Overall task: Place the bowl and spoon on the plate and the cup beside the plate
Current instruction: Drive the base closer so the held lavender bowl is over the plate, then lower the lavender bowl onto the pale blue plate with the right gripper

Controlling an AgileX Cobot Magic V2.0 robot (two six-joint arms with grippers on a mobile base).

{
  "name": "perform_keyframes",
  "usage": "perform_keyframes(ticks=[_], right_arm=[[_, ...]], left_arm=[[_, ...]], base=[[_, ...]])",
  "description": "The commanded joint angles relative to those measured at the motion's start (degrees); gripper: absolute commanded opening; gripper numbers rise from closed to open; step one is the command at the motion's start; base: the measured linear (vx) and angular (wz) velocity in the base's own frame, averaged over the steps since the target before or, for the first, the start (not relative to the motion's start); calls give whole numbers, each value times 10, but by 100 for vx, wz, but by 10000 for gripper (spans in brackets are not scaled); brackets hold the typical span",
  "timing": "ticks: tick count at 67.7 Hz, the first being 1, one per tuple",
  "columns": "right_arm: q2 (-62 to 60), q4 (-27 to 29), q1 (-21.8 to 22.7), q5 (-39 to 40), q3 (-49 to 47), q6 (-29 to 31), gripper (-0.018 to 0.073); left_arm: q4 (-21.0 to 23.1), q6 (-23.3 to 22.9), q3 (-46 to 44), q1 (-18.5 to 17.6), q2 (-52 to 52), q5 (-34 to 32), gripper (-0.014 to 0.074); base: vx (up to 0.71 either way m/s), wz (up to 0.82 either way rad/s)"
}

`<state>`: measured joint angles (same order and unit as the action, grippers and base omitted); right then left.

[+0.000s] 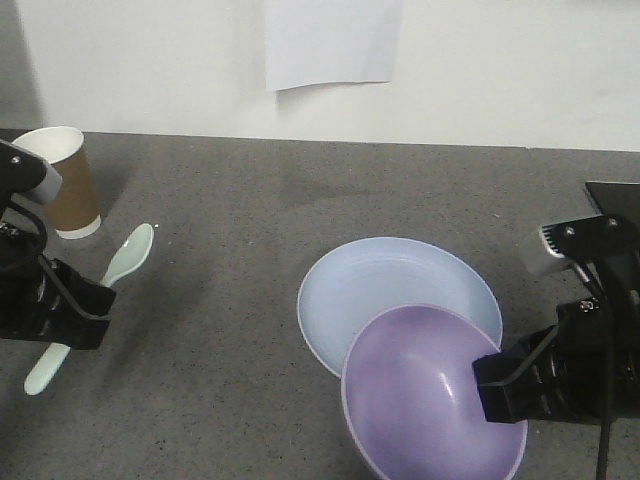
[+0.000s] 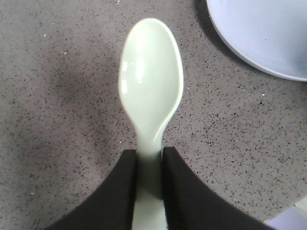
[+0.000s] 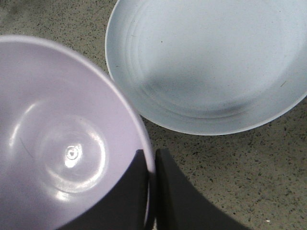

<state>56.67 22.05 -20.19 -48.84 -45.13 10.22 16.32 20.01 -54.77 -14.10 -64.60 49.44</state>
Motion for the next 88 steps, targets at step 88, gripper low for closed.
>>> perform_keyframes(ticks=[88], right_arm=[[270,-228,1,4,-283,-158,-1]], left_arm=[[13,0,-14,-3,12,-28,77]], base=[[0,0]])
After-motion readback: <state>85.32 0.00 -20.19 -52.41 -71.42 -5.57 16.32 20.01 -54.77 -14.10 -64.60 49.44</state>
